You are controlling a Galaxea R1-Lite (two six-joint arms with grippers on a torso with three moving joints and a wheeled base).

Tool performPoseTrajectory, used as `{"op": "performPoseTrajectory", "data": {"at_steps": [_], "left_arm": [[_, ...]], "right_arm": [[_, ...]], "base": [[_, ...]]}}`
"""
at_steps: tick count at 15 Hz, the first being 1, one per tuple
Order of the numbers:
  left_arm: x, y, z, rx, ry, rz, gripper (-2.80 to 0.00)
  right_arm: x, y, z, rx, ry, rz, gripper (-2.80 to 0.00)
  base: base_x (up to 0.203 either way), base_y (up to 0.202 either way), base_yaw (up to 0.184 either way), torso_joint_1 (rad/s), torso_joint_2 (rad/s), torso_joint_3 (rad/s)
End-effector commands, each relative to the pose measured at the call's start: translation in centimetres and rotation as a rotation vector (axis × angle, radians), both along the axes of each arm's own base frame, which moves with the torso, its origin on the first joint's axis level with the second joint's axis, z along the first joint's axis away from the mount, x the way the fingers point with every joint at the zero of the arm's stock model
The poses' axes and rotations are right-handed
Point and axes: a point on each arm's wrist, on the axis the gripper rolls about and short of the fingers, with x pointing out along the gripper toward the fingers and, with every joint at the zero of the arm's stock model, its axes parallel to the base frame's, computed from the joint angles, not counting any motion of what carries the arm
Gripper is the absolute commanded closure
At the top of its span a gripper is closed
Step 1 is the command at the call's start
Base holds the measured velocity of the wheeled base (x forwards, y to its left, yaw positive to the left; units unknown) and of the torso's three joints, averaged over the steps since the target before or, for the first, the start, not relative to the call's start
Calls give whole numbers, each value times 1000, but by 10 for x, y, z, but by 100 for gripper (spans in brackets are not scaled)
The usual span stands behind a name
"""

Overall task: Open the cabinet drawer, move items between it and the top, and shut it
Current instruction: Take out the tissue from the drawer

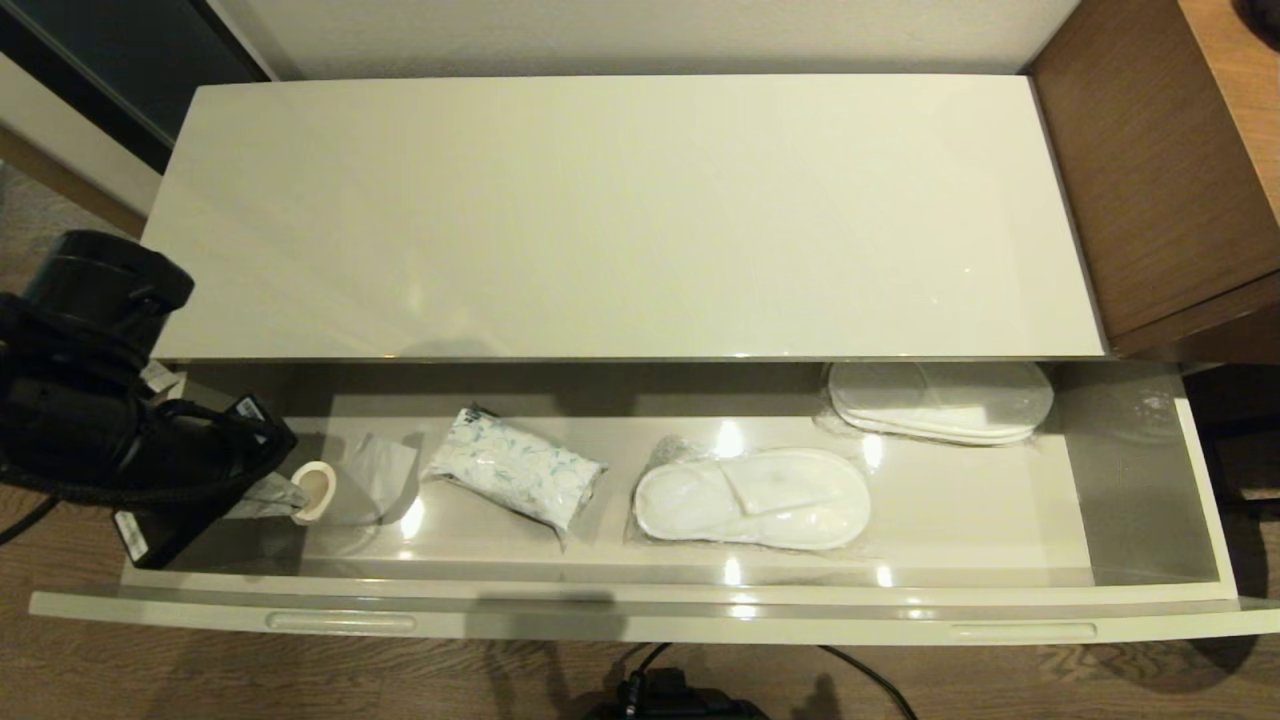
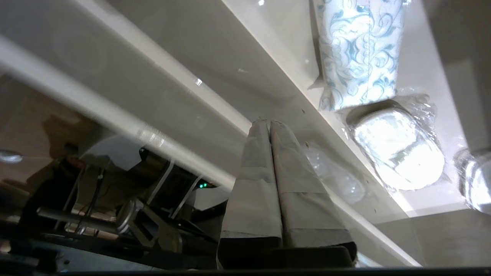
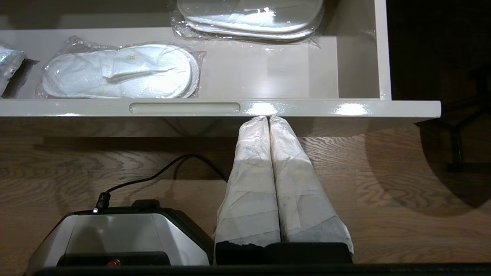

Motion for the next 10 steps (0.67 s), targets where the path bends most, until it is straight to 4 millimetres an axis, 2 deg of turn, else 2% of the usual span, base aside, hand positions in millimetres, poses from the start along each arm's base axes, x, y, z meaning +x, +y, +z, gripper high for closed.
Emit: {"op": "performPoseTrajectory", "data": {"at_steps": [1,5,8,10], "left_arm": [[17,-1,-12,-4,51,1,-280],[37,-7,-20,-59,54,63,-280],[35,-9,-25,-175,-29,-14,-280],[41,-10,-28,-195,-94,-27,-280]], "right_arm": [[0,0,0,-1,3,0,0],[0,0,0,-1,3,0,0],[0,0,0,1,2,2,0],[0,0,0,-1,3,0,0]], "base": [[0,0,0,0,0,0],[0,0,0,0,0,0],[0,0,0,0,0,0],[0,0,0,0,0,0]]}}
